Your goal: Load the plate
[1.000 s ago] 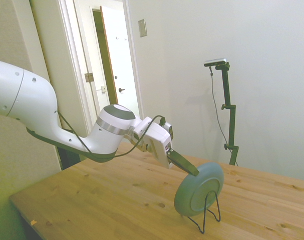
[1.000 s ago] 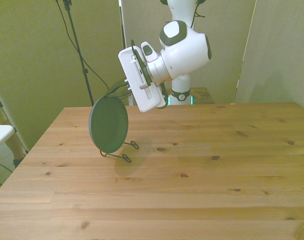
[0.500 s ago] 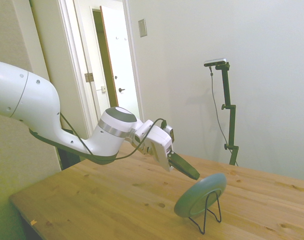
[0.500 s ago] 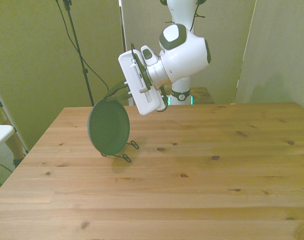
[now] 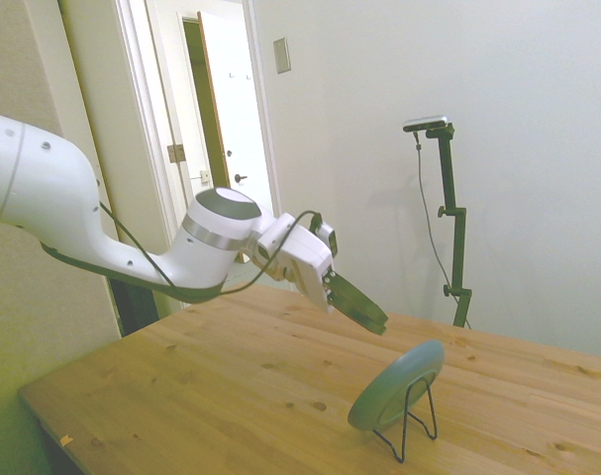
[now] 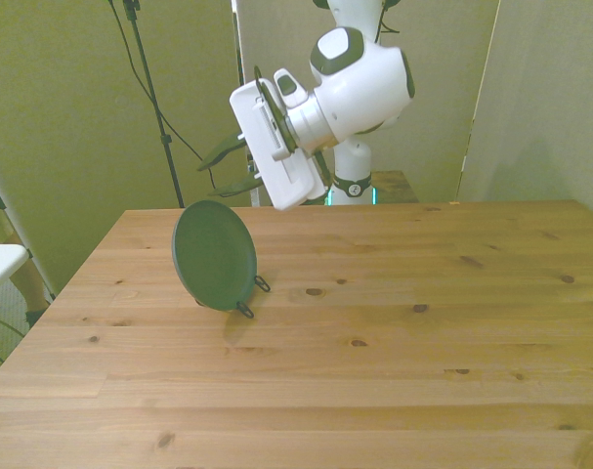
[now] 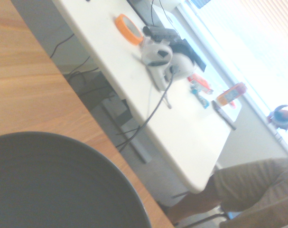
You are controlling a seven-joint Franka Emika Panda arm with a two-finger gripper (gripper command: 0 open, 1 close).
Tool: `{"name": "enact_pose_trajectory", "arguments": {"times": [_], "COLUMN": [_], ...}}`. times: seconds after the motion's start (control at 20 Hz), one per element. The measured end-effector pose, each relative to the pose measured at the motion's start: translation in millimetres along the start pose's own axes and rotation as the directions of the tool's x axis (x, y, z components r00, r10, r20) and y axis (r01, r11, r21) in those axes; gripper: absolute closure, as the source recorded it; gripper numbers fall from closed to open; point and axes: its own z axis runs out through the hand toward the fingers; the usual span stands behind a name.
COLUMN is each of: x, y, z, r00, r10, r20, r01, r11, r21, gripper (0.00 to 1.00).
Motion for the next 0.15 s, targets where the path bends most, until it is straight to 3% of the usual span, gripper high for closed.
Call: {"name": "enact_pose_trajectory", "arguments": {"times": [0.15], "x": [27.7], "y": [14.6], "z": [-37.7], "r00": [0.989], "r10": [-0.002], "r20": [0.149], "r01": [-0.008], "r11": [0.998], "r21": [0.065], "gripper": [0.00]}}
